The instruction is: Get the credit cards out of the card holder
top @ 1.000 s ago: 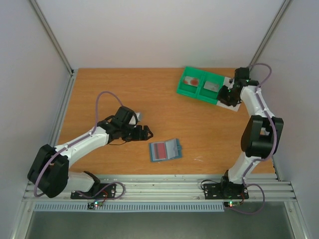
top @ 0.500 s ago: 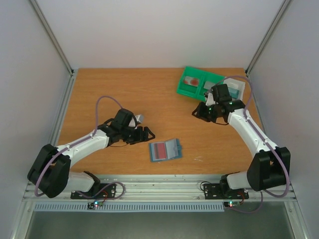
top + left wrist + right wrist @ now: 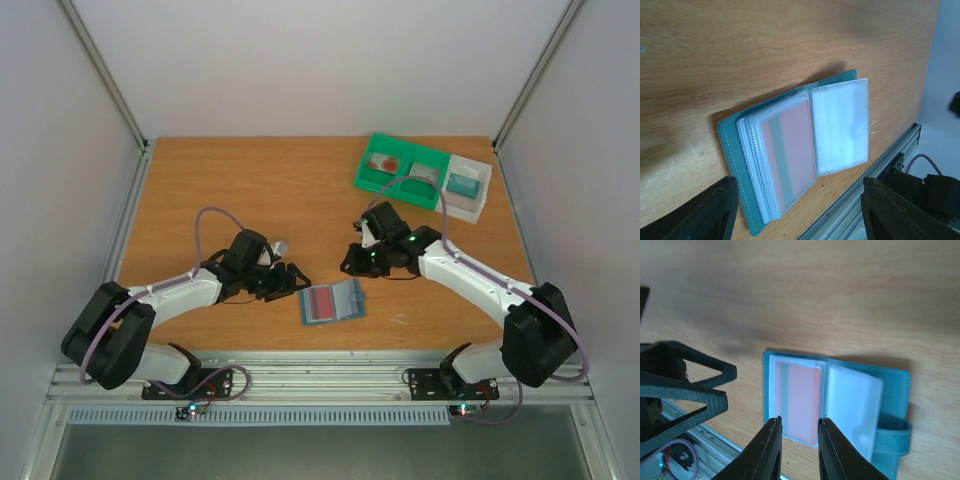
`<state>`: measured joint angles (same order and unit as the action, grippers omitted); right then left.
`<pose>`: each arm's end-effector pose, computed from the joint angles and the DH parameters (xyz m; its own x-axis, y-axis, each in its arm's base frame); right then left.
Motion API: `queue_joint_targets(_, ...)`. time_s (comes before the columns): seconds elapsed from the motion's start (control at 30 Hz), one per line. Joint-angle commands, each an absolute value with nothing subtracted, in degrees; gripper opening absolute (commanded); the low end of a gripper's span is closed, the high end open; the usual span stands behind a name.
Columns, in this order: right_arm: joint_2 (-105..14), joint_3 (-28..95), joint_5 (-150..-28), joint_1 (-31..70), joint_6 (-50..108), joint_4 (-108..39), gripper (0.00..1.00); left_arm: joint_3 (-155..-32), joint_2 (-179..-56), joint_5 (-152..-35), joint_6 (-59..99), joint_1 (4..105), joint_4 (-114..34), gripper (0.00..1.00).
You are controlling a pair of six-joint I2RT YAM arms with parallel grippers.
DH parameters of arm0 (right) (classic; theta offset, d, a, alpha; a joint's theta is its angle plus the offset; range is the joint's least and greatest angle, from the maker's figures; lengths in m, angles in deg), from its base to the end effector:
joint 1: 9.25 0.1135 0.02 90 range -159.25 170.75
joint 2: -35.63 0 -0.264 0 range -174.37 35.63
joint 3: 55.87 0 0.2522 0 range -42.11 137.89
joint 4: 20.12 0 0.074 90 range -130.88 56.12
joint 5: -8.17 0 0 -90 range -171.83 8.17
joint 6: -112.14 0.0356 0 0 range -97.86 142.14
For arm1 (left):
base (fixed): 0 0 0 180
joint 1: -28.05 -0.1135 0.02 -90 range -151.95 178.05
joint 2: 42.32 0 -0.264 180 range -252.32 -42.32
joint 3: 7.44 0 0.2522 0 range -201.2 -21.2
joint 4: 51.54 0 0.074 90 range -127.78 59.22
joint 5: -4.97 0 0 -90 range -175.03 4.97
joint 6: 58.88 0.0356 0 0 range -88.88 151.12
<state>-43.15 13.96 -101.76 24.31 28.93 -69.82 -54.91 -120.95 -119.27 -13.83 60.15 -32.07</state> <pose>0.2213 0.1614 0.2414 -0.7856 -0.3878 -0.4822 -0.5787 0.7364 0.3506 0.2006 -0.1495 0.1619 -0.9874 -0.0700 -0.1416 0.0622 0.6516 -0.7560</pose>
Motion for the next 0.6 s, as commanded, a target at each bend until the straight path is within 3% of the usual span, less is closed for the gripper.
queue_joint_targets(0.0,-46.8,12.8,-98.0,29.3,31.2,-64.8,0.22,-53.0,-121.6,-121.6,-16.3,60.0,-40.7,0.68)
queue_joint_targets(0.57,-55.5,6.1,-96.8,36.5,33.9,-55.9,0.20,-49.0,-121.9,-124.7,-16.0,60.0,-45.1,0.72)
